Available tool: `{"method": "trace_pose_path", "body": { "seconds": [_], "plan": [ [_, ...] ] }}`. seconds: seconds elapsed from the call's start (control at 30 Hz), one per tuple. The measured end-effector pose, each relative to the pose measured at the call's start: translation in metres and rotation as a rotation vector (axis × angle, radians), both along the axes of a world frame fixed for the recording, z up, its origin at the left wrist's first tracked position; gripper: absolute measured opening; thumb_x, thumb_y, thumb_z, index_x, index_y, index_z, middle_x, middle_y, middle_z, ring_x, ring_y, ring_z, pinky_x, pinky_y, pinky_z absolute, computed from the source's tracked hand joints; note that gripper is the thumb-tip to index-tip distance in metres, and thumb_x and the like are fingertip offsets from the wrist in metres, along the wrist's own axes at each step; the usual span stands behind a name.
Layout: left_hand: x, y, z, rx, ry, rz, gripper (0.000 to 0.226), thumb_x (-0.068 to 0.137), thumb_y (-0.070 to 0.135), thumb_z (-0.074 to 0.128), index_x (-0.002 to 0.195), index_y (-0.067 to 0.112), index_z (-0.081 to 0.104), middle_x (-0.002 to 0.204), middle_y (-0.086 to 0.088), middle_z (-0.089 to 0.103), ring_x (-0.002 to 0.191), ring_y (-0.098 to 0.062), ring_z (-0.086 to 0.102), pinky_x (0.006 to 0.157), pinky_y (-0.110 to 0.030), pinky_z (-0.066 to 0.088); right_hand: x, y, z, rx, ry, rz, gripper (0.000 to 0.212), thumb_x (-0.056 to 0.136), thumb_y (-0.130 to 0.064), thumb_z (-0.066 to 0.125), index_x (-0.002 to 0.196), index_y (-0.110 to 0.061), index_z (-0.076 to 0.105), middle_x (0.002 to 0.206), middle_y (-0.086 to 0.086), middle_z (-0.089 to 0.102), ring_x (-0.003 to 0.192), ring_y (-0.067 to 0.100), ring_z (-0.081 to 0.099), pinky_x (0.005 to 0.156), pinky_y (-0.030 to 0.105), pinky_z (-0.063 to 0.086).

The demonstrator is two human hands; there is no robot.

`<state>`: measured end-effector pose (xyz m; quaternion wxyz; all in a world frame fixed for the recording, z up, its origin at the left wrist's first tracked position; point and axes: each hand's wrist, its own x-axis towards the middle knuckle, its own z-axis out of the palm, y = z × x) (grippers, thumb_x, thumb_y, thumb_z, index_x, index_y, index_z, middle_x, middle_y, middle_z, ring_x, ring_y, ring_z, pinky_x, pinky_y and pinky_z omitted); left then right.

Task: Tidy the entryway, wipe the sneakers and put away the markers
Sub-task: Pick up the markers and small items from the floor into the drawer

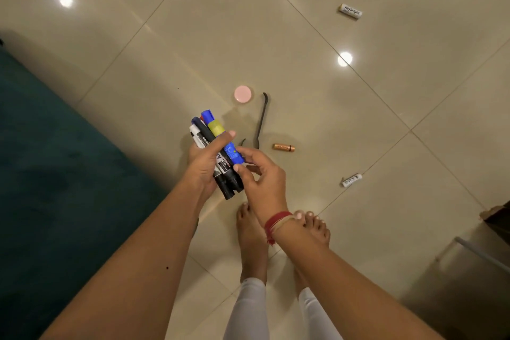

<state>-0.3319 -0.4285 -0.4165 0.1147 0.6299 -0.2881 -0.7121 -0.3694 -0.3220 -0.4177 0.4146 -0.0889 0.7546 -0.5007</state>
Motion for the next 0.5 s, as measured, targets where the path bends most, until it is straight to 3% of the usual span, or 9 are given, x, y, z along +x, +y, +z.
{"method": "trace_pose_path", "body": {
  "seconds": [0.13,0.2,0.27,0.37,0.5],
  "plan": [
    [0.005,-0.004,-0.005,-0.006,-0.030,-0.029,0.007,0.061,0.010,0.061,0.065,0.015,0.058,0.060,-0.001,0.057,0.051,-0.015,0.054,0.055,-0.029,0.050,-0.001,0.003,-0.002,-0.039,-0.013,0.097,0.029,0.081,-0.009,0.065,0.109,-0.018,0.068,0.106,-0.005,0.070,0.097,0.010,0.063,0.088,0.025,0.049],
    [0.005,-0.007,-0.005,-0.004,-0.025,-0.016,0.008,0.060,0.010,0.059,0.062,0.018,0.060,0.058,0.002,0.059,0.050,-0.014,0.054,0.053,-0.027,0.049,-0.008,-0.001,0.001,-0.096,-0.117,0.079,0.019,0.084,-0.009,0.065,0.103,-0.011,0.070,0.098,-0.002,0.071,0.090,0.007,0.064,0.084,0.023,0.050],
    [0.006,-0.012,-0.008,0.004,-0.014,-0.003,0.010,0.065,0.009,0.061,0.070,0.016,0.058,0.057,0.003,0.061,0.051,-0.014,0.056,0.056,-0.027,0.049,-0.024,-0.008,-0.005,-0.097,-0.098,0.007,0.008,0.087,-0.010,0.062,0.091,-0.008,0.069,0.082,0.001,0.069,0.076,0.006,0.059,0.074,0.022,0.048],
    [0.012,-0.023,-0.016,0.054,0.019,-0.015,0.013,0.064,0.009,0.059,0.076,0.015,0.058,0.060,0.003,0.062,0.055,-0.014,0.058,0.060,-0.028,0.049,-0.058,-0.028,-0.032,0.023,0.137,0.005,0.010,0.087,-0.009,0.057,0.091,-0.011,0.066,0.081,0.003,0.064,0.070,0.010,0.057,0.071,0.024,0.048],
    [0.015,-0.034,-0.030,0.102,0.077,-0.027,0.021,0.061,0.009,0.055,0.080,0.015,0.061,0.069,0.002,0.060,0.061,-0.013,0.059,0.062,-0.027,0.051,-0.098,-0.073,-0.071,0.196,0.543,0.424,0.039,0.083,-0.011,0.059,0.122,-0.014,0.056,0.117,0.009,0.052,0.103,0.029,0.053,0.091,0.037,0.044]
  ]
}}
